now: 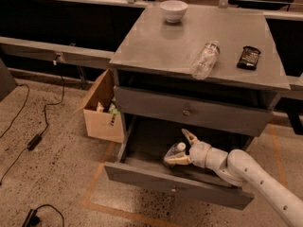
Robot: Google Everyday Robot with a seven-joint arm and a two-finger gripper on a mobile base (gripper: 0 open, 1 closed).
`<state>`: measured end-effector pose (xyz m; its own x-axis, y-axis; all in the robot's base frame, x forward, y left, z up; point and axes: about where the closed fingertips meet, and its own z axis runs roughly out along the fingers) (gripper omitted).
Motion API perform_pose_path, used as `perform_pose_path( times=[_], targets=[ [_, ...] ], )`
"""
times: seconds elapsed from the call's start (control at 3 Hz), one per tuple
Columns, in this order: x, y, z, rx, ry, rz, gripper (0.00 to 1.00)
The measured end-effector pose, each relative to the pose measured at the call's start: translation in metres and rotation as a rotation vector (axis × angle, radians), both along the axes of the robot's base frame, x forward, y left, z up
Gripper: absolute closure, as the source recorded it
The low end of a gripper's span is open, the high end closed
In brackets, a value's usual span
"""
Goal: Place blue plastic bottle into middle drawer
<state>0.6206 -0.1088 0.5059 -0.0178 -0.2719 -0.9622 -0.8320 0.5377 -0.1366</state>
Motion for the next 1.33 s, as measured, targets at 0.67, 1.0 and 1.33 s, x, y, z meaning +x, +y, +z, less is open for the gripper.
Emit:
perform_pose_path(
  times=[0.67,1.0,1.33],
  targets=[
    [-0.05,-0.034,0.046,0.018,0.063,-0.086,0.4],
    [-0.077,-0.049,0.079,0.023,0.083,-0.113,0.37],
    [-0.108,-0.07,0.115,0.071,0.051,-0.138,0.61]
  ],
)
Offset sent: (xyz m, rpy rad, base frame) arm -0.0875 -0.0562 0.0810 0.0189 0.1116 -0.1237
